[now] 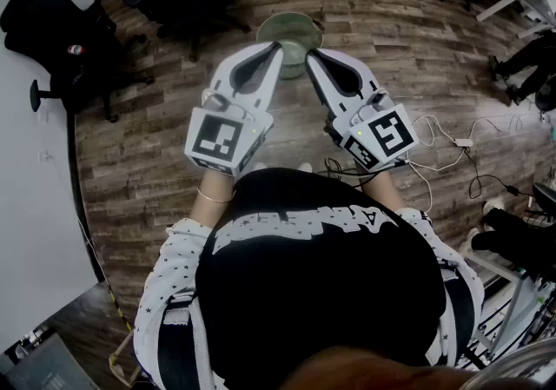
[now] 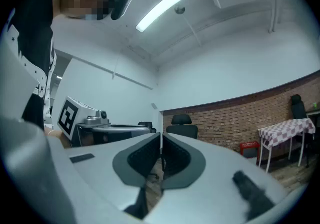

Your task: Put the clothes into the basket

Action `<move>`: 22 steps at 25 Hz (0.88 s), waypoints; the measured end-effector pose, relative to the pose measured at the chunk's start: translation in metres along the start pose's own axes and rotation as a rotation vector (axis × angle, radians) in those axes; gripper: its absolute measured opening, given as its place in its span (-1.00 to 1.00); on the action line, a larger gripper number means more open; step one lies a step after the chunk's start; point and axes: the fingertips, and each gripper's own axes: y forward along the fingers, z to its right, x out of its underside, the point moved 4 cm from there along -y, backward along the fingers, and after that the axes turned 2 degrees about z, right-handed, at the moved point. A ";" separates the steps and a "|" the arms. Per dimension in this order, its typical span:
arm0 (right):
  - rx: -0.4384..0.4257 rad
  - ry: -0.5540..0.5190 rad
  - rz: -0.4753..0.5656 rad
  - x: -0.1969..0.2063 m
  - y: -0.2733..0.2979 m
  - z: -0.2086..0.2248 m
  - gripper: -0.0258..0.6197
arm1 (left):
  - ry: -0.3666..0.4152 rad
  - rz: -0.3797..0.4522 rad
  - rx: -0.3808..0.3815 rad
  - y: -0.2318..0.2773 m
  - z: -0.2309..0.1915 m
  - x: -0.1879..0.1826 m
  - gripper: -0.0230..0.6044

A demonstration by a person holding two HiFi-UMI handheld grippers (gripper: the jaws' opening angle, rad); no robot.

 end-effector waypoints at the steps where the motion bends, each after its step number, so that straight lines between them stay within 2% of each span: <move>1: -0.001 0.000 -0.001 0.001 0.000 0.000 -0.83 | 0.000 -0.002 -0.002 0.000 0.000 0.001 -0.88; 16: 0.004 0.056 0.009 0.008 -0.006 0.002 -0.82 | 0.011 -0.023 -0.030 -0.008 0.004 0.002 -0.88; 22: 0.001 0.060 0.007 0.004 -0.012 0.017 -0.82 | 0.014 -0.032 -0.050 -0.002 0.007 0.001 -0.88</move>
